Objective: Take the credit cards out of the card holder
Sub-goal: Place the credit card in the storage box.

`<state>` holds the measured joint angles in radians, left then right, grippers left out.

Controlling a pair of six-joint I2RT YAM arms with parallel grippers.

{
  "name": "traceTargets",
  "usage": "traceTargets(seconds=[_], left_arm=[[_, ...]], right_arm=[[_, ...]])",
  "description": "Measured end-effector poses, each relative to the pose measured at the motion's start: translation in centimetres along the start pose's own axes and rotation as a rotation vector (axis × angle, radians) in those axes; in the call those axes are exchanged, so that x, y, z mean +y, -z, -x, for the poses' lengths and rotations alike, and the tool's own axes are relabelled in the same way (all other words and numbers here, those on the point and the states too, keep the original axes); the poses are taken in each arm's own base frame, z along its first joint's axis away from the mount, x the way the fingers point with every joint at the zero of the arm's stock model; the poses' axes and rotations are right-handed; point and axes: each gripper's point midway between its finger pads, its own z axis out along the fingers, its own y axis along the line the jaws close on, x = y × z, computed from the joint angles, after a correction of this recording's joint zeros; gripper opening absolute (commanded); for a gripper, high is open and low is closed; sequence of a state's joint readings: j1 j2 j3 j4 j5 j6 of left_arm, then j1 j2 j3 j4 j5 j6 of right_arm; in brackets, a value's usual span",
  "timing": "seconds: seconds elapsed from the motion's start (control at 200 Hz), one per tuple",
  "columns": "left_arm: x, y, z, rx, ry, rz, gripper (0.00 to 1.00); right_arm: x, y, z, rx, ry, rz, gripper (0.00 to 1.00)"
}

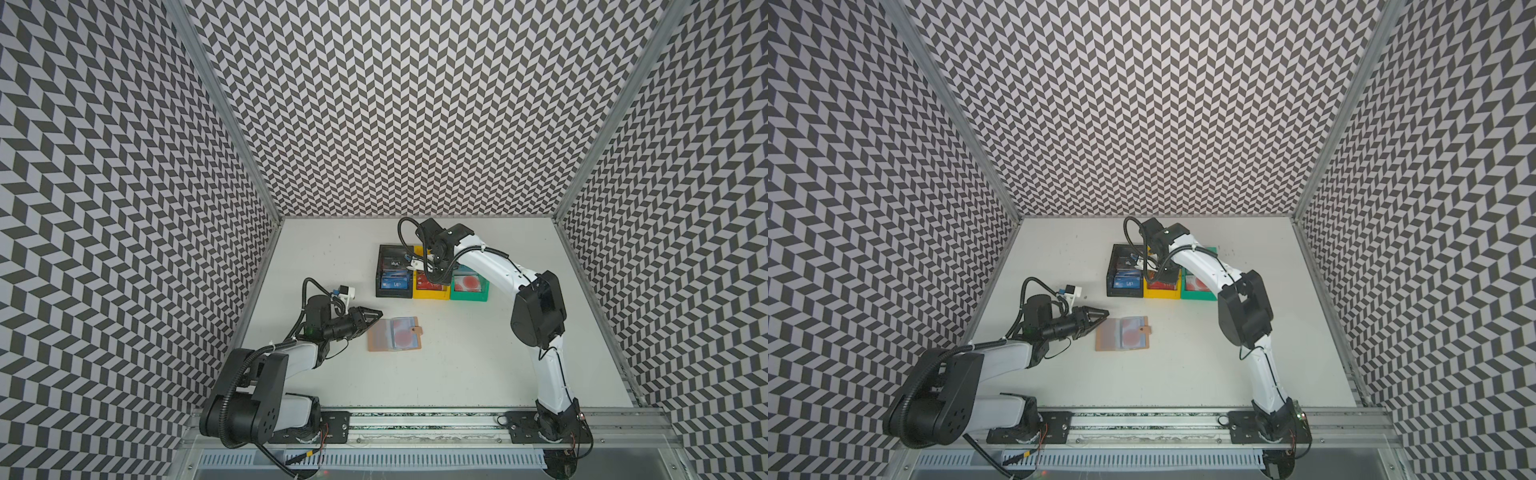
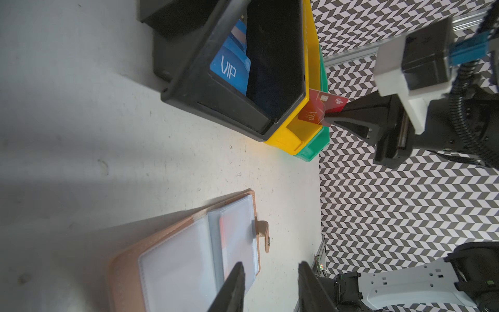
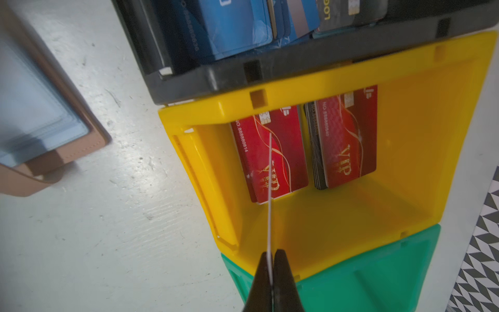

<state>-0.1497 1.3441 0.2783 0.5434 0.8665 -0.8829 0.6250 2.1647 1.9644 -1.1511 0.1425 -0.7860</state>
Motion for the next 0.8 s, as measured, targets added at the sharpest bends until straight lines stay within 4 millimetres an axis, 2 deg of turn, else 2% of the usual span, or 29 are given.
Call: traceTargets(seconds=[0.205, 0.801], left_arm=[[0.0, 0.0, 0.0, 0.0, 0.0, 0.0, 0.36], [0.2, 0.0, 0.0, 0.002, 0.003, 0.004, 0.36]], right_arm=[[2.5, -2.9, -0.4, 0.049, 0.035, 0.069, 0.01], [2.0, -3.5, -0.8, 0.051, 0.037, 0.047, 0.14]])
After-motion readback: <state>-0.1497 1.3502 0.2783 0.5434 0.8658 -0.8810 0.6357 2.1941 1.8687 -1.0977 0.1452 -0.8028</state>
